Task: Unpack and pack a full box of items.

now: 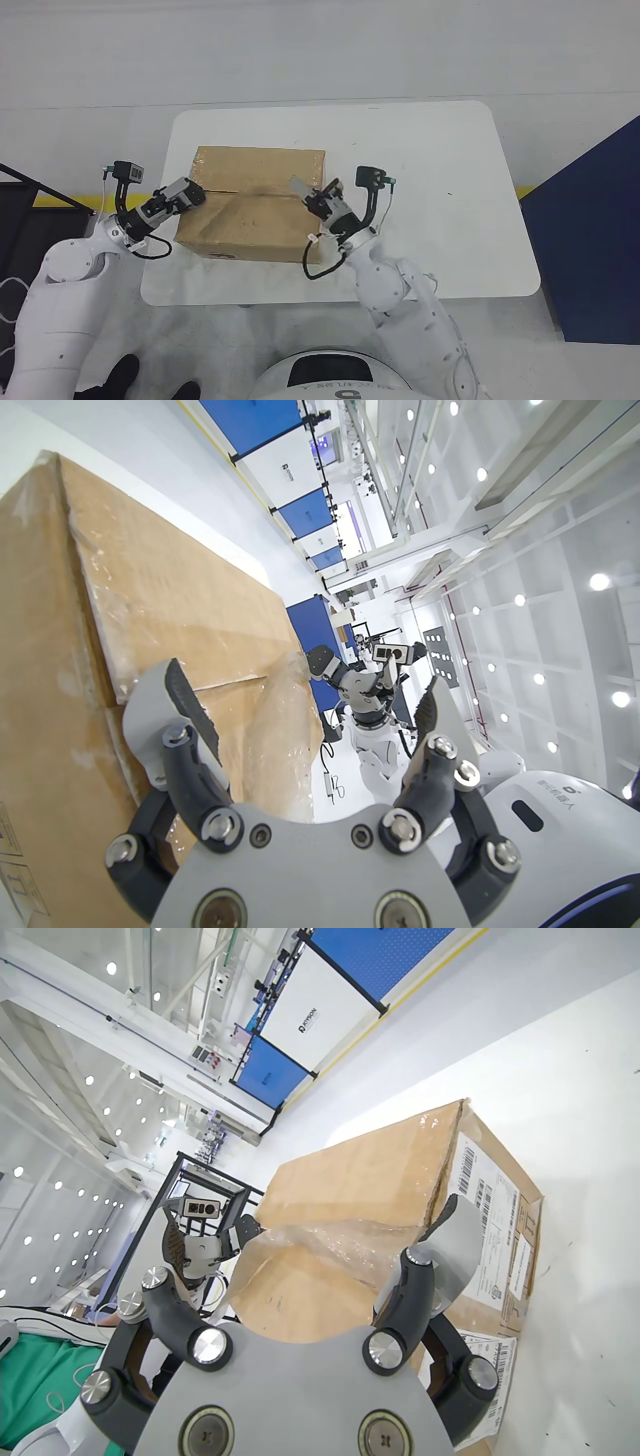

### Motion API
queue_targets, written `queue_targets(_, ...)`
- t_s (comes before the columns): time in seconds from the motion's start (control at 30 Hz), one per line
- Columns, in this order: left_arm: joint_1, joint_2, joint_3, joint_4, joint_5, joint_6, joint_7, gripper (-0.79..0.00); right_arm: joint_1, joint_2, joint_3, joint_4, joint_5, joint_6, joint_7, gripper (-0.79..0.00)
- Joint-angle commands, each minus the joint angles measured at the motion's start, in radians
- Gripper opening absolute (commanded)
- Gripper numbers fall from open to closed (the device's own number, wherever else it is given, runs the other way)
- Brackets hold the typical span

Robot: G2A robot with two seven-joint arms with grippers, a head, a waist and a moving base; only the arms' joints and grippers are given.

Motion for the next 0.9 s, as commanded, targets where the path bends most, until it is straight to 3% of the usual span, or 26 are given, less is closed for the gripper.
queue_targets(0.0, 0.0, 0.0, 0.0, 0.004, -0.002, -0.002, -0.003, 0.0, -0.003, 0.0, -0.007, -0.004, -0.009, -0.008, -0.015, 0.0)
queue_targets(0.3, -0.004, -0.001, -0.001, 0.013, -0.013, -0.012, -0.013, 0.0, 0.047, -0.005, -0.032, 0.057, 0.037, 0.021, 0.019, 0.0)
queue_targets(0.53, 0.016, 0.004, -0.032, -0.028, -0.009, -0.026, -0.016, 0.0, 0.07, -0.005, -0.036, 0.093, 0.082, -0.039, 0.014, 0.0)
queue_targets(0.73, 0.127, 0.017, -0.149, -0.174, -0.061, -0.035, -0.057, 0.0, 0.068, -0.004, -0.037, 0.101, 0.091, -0.067, -0.004, 0.0)
queue_targets(0.87, 0.267, 0.024, -0.306, -0.293, 0.154, -0.088, 0.052, 0.0, 0.068, -0.004, -0.037, 0.101, 0.091, -0.067, -0.004, 0.0)
